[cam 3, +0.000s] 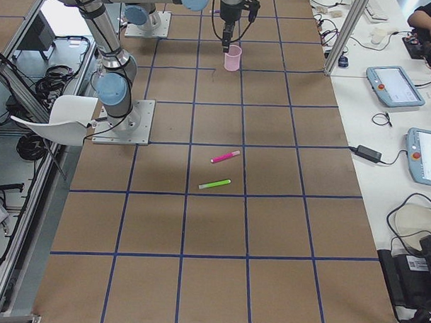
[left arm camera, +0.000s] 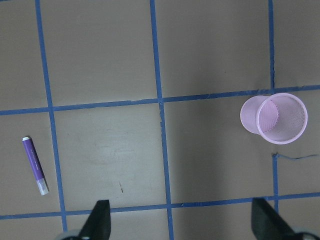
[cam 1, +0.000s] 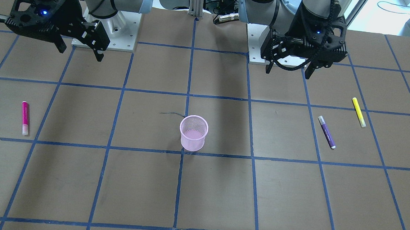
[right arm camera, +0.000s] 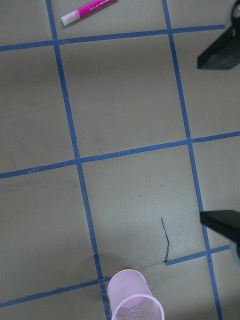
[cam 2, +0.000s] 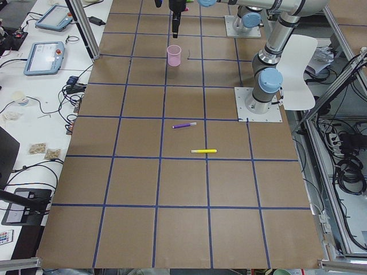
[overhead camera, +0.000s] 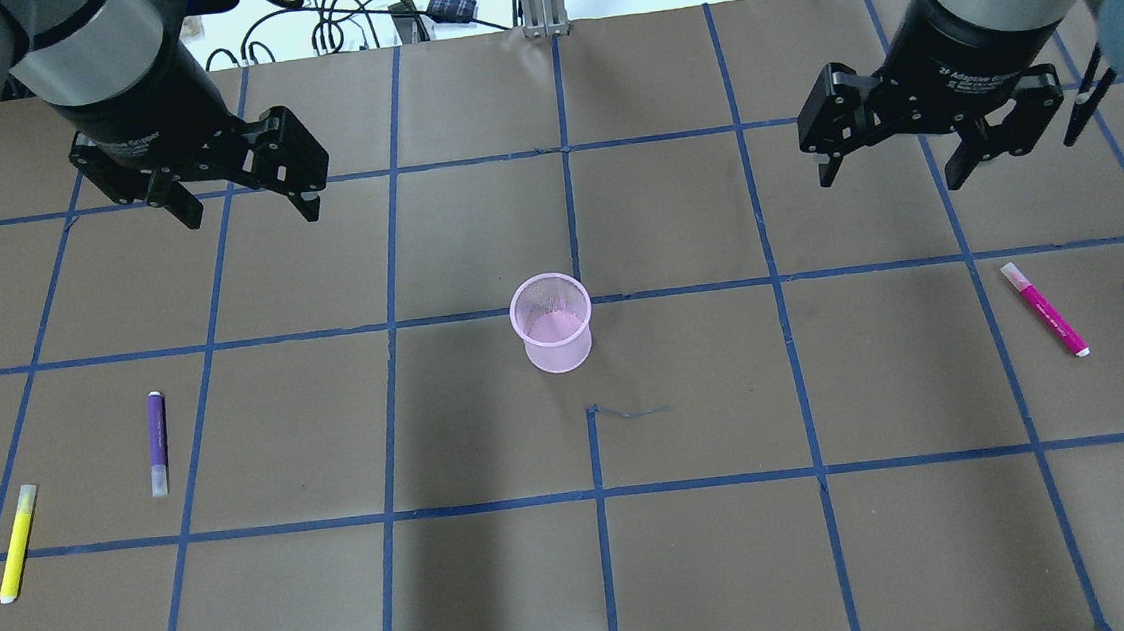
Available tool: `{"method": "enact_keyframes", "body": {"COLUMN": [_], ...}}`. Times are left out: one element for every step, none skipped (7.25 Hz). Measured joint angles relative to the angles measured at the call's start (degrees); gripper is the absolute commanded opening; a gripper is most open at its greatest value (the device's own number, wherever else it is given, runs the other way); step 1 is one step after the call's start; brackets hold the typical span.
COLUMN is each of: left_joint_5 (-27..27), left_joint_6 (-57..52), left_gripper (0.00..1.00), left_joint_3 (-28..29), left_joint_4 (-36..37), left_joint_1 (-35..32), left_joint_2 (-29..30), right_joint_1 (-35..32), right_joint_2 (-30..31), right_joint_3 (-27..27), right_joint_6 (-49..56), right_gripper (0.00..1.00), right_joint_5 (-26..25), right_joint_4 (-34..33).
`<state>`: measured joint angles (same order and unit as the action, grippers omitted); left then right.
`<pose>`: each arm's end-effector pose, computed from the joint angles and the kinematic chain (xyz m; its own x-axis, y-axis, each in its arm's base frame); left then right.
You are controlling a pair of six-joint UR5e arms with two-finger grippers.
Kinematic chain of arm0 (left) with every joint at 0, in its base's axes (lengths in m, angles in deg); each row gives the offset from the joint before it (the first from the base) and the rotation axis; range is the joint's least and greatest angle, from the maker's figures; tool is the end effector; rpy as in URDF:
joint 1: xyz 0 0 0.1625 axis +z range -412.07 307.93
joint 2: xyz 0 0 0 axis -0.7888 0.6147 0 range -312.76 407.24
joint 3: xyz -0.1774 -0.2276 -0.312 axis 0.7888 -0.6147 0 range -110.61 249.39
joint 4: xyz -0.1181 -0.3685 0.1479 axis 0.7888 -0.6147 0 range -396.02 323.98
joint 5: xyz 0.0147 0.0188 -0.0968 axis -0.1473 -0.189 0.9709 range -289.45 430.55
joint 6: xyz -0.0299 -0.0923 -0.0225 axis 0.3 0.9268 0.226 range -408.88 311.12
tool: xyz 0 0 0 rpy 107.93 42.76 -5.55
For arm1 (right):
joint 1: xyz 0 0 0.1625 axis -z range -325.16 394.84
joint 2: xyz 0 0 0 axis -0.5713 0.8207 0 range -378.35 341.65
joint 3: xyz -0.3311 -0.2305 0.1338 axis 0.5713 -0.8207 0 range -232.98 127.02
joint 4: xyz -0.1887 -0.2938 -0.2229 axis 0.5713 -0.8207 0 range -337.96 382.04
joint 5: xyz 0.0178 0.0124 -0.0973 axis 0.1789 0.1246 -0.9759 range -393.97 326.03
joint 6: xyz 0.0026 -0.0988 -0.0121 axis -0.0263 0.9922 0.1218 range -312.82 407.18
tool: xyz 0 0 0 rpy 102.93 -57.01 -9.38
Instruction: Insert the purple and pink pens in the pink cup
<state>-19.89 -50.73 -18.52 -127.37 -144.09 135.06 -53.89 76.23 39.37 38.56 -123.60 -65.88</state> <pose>-0.1494 -0.4747 0.5219 -0.9977 0.0670 -0.0093 0.0674 0.9964 -0.0507 0.1238 -0.4608 0.5022 -0.9851 0.1718 -0.0067 0.1718 0.9851 -0.0016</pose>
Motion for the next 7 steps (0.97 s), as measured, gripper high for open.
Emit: {"method": "enact_keyframes", "body": {"left_joint_5": [0.0,0.0,0.0,-0.3,-0.6,-1.0,-1.0], "left_joint_6": [0.0,0.0,-0.1,-0.6,-1.3,-2.1,-3.7], "left_gripper": [1.0,1.0,1.0,1.0,1.0,1.0,1.0], "left_joint_3": [0.0,-0.1,-0.3,-0.8,-1.7,-2.8,-5.1], "left_joint_4": [0.0,0.0,0.0,-0.4,-1.0,-1.4,-1.3], "left_joint_1": [0.0,0.0,0.0,0.4,1.8,4.9,9.7], "left_joint_2": [0.0,0.0,-0.1,-0.5,-0.9,-0.8,-0.3], "right_joint_1": [0.2,0.5,1.4,3.9,8.2,13.4,18.1], "right_joint_2": [-0.1,-0.3,-0.8,-1.5,-2.6,-3.9,-5.6], "right_joint_3": [0.0,0.0,0.3,1.0,1.9,2.5,2.8], "right_joint_6": [0.3,0.6,2.5,8.5,17.8,28.3,38.7], "right_gripper": [1.0,1.0,1.0,1.0,1.0,1.0,1.0], "right_joint_5": [-0.1,-0.1,-0.2,-0.1,0.1,0.3,0.1], "right_joint_4": [0.0,-0.1,-0.5,-1.0,-1.4,-1.6,-2.7]}}
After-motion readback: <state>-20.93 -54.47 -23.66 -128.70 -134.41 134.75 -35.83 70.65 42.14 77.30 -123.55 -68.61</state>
